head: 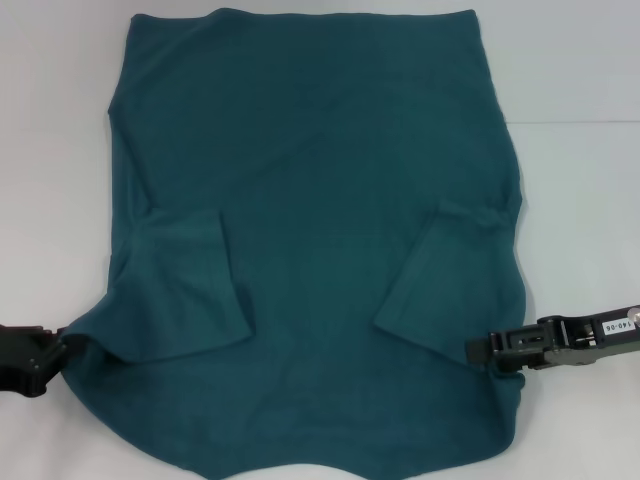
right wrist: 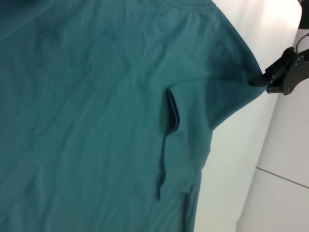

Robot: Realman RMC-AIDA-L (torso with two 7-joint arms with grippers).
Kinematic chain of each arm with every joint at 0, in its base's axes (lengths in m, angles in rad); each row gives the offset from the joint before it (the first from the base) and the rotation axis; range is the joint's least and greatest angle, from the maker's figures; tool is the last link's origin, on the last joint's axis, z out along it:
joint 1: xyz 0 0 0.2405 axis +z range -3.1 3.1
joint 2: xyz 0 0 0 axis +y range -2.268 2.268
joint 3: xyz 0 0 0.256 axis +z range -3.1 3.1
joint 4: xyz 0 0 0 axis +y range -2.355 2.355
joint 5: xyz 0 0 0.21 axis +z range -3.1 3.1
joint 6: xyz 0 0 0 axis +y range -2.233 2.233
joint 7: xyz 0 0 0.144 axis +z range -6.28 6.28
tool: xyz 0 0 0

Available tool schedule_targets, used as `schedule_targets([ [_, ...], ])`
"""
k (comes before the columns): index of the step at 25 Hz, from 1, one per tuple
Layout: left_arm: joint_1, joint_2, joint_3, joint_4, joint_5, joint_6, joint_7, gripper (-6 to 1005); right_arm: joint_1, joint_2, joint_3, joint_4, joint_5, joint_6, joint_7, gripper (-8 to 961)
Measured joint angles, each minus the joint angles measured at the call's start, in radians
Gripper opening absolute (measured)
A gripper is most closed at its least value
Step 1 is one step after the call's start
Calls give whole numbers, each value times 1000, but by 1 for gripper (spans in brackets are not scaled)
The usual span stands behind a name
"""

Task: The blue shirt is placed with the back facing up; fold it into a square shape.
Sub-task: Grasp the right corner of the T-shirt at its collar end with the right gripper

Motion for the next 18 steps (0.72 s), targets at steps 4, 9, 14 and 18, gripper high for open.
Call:
schedule_targets([
  [4,0,0,0,-11,0,-7,2,25,-8,-10,1,-4,-29,11,24,907],
  [9,-1,0,0,-13,0,-9,3,25,-13,-26,4,-5,-70,12,53,907],
  [14,-3,-3,0,-13,0,-9,3,25,-11,-36,-2,-5,-99,6,71,906],
  [18,-5,-3,-1,-13,0,-9,3,25,-9,-38,-3,-7,-119,-5,82,906],
])
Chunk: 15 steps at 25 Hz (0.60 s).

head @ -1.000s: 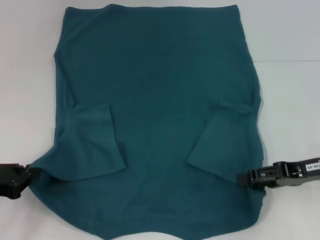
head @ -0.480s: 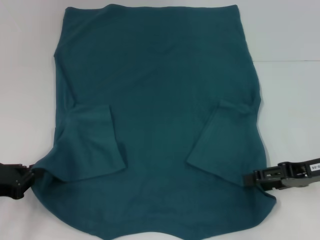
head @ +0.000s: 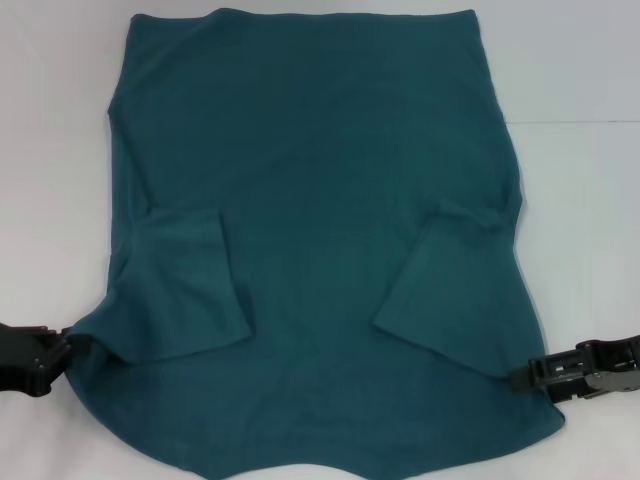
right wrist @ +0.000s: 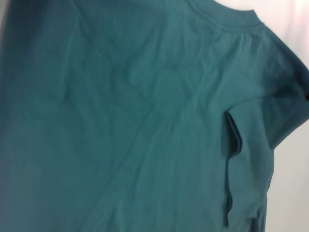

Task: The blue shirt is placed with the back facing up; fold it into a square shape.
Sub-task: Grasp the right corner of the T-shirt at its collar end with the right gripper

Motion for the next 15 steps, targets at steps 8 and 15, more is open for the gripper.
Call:
schedule_targets([
  [8,-4,0,-2,0,0,0,-1,25,-1,0,1,0,-1,-31,-6,905],
  [15,-8,1,0,0,-1,0,-2,25,-15,-7,10,-15,-2,-42,-4,905],
])
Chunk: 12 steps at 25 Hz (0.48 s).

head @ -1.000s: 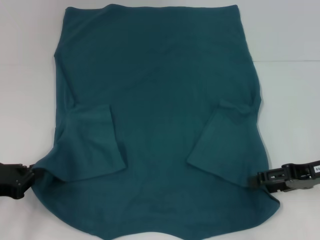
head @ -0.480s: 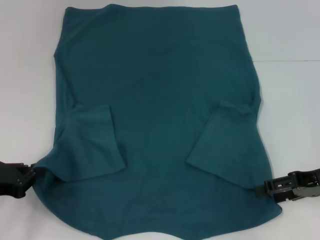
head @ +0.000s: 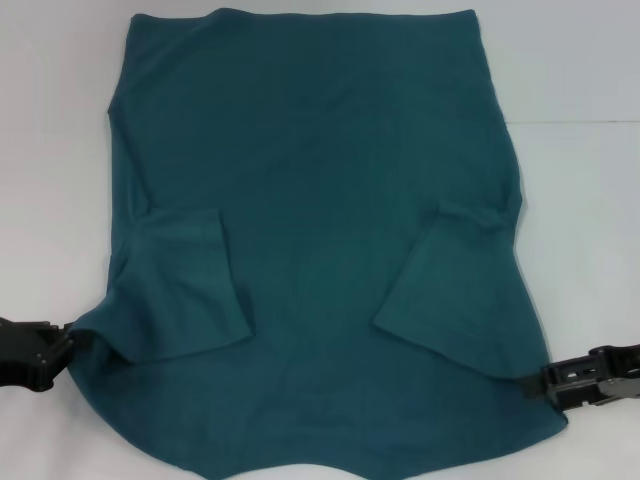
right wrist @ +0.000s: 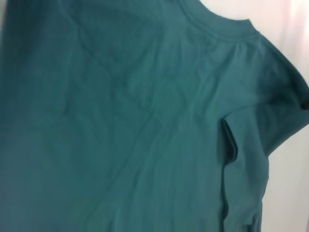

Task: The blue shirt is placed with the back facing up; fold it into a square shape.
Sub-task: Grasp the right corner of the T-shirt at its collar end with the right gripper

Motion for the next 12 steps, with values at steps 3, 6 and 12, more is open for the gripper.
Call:
schedule_targets([
  [3,-3,0,0,0,0,0,-1,25,-9,-8,7,-11,0,-14,5,904],
  [6,-5,0,0,0,-2,0,-1,25,-14,-14,6,-12,-2,-19,11,904],
  [12,-10,-1,0,-1,-2,0,0,24,-17,-16,10,-13,-29,-25,16,904],
])
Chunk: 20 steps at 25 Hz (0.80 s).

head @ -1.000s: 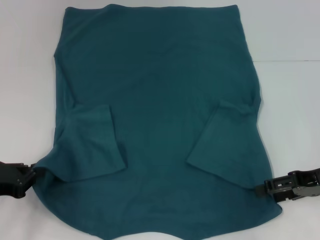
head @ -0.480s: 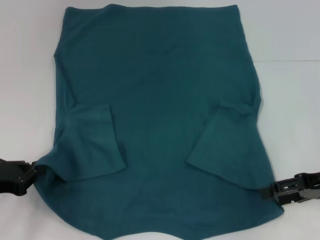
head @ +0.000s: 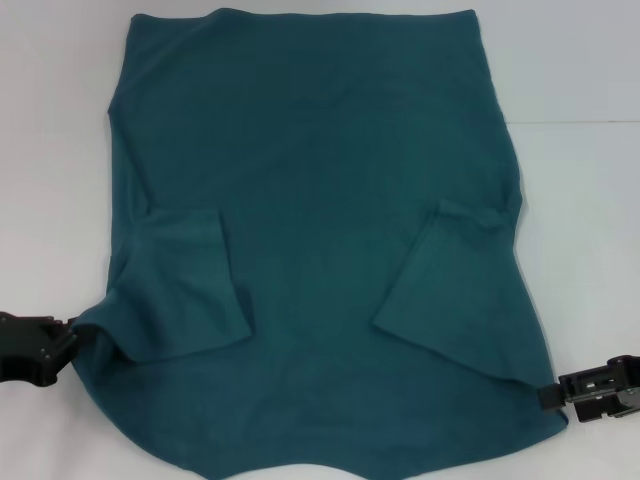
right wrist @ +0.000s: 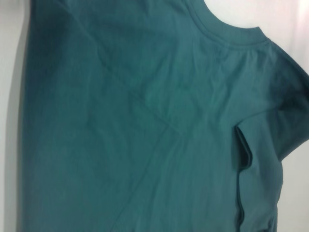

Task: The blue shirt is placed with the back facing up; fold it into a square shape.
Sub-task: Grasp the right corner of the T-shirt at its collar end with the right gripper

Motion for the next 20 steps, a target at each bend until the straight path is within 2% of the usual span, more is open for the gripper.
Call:
schedule_targets([
  [20,-10,3,0,-16,0,-13,3,24,6,10,-4,11,-22,25,4,902],
])
